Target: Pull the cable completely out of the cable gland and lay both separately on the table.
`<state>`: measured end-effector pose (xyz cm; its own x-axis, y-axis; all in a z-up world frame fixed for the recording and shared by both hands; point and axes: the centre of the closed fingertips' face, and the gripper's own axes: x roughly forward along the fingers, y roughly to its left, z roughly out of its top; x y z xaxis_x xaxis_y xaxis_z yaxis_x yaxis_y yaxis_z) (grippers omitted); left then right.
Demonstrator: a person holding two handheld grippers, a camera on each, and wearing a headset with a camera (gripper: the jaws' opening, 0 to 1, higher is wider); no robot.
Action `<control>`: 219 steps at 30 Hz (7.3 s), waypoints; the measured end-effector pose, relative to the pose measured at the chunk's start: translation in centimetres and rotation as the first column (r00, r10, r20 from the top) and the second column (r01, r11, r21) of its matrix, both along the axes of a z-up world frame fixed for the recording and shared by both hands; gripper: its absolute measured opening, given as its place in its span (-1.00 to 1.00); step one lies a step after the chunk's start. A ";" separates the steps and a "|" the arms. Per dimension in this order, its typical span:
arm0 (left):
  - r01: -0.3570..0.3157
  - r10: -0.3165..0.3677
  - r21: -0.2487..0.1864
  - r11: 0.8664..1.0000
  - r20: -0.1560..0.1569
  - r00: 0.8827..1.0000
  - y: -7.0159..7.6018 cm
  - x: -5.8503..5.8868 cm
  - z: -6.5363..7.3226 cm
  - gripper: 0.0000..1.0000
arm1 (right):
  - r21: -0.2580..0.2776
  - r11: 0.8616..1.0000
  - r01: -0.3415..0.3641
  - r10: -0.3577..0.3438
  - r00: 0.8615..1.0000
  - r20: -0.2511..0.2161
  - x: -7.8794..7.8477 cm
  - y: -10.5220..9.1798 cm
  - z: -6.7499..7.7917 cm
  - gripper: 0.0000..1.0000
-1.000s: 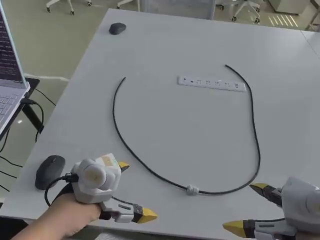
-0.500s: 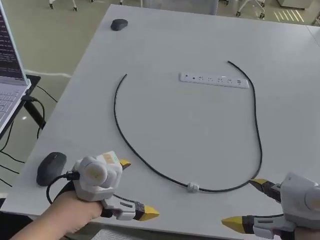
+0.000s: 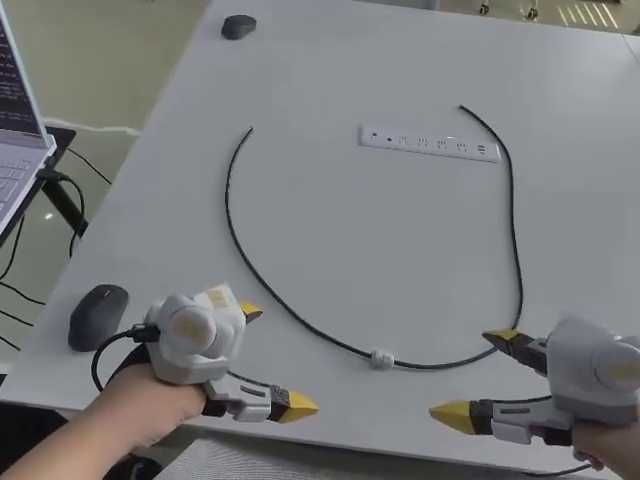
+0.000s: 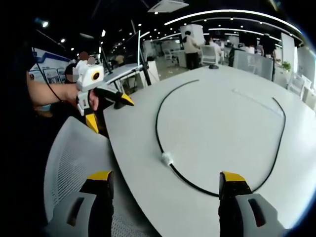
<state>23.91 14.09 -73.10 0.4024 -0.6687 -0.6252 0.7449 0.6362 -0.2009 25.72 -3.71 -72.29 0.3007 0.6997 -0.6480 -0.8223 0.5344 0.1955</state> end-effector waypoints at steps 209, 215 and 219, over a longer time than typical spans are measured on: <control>0.291 -0.271 -0.245 0.925 0.111 0.956 -9.4 0.8 5.4 -0.44 | -0.243 0.774 -0.585 0.615 0.786 0.065 -1.7 8.6 4.3 -0.87; 0.292 -0.272 -0.259 0.921 0.110 0.956 -9.4 0.8 5.5 -0.51 | -0.243 0.763 -0.599 0.630 0.773 0.075 -1.8 8.7 4.3 -0.87; 0.296 -0.275 -0.269 0.916 0.115 0.955 -9.4 0.9 5.7 -0.57 | -0.244 0.756 -0.607 0.639 0.765 0.080 -1.8 8.8 4.3 -0.87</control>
